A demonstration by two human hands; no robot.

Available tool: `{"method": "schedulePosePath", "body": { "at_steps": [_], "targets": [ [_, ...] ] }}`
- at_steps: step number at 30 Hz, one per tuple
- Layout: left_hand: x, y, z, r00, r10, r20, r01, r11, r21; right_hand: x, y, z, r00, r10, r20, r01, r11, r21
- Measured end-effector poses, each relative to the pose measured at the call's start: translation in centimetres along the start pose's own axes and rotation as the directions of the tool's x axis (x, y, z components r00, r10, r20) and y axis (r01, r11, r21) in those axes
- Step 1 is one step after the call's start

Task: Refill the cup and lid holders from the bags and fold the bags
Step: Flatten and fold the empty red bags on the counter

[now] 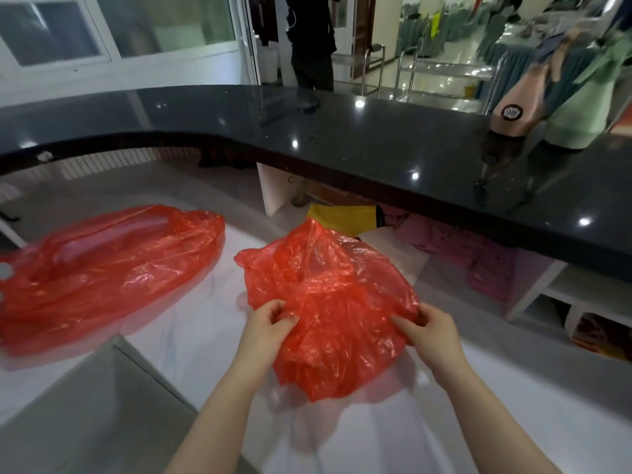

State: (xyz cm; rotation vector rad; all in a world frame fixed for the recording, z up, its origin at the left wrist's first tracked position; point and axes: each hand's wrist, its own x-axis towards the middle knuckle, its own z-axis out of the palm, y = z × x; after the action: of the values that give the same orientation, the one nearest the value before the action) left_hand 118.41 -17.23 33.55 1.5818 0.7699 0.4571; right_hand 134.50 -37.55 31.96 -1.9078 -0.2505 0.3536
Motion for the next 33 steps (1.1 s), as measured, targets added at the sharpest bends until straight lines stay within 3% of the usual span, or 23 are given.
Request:
{"method": "schedulePosePath", "body": {
  "at_steps": [5, 9, 12, 15, 20, 24, 26, 29, 33],
  "targets": [
    [0.7, 0.3, -1.8, 0.998, 0.059, 0.023, -0.061, 0.994, 0.094, 1.1, 0.3, -1.4, 0.968, 0.083, -0.237, -0.042, 0.984, 0.170],
    [2.4, 1.1, -3.2, 0.978, 0.131, -0.163, -0.096, 0.974, 0.205, 1.2, 0.1, -4.3, 0.896, 0.120, -0.428, -0.001, 0.964, 0.267],
    [3.6, 1.7, -4.5, 0.957, 0.186, -0.222, -0.121, 0.953, 0.276, 0.0, 0.1, -6.4, 0.857, 0.206, -0.472, 0.005, 0.913, 0.408],
    [4.6, 2.0, -5.7, 0.964, 0.147, -0.223, -0.096, 0.970, 0.224, -2.3, 0.1, -7.3, 0.812, 0.261, -0.522, 0.032, 0.873, 0.487],
    [4.8, 2.6, -8.7, 0.997, -0.028, -0.076, 0.026, 0.999, -0.024, -7.5, 0.4, -6.5, 0.745, 0.174, -0.645, 0.068, 0.941, 0.333],
    [3.6, 2.8, -10.8, 0.996, -0.090, -0.025, 0.076, 0.937, -0.340, -11.0, 0.6, -4.7, 0.821, 0.086, -0.564, 0.042, 0.977, 0.211],
    [3.0, 2.6, -11.7, 0.999, -0.048, -0.018, 0.036, 0.901, -0.433, -12.9, 1.1, -3.6, 0.886, 0.126, -0.446, -0.001, 0.963, 0.269],
    [2.6, 1.7, -13.2, 1.000, -0.006, 0.007, 0.009, 0.882, -0.472, -15.4, 2.1, -2.1, 0.905, 0.215, -0.368, -0.057, 0.916, 0.397],
    [2.4, 0.3, -15.2, 0.999, 0.004, 0.045, 0.017, 0.885, -0.465, -16.8, 2.7, -0.8, 0.888, 0.200, -0.415, -0.073, 0.950, 0.303]
  ]
}}
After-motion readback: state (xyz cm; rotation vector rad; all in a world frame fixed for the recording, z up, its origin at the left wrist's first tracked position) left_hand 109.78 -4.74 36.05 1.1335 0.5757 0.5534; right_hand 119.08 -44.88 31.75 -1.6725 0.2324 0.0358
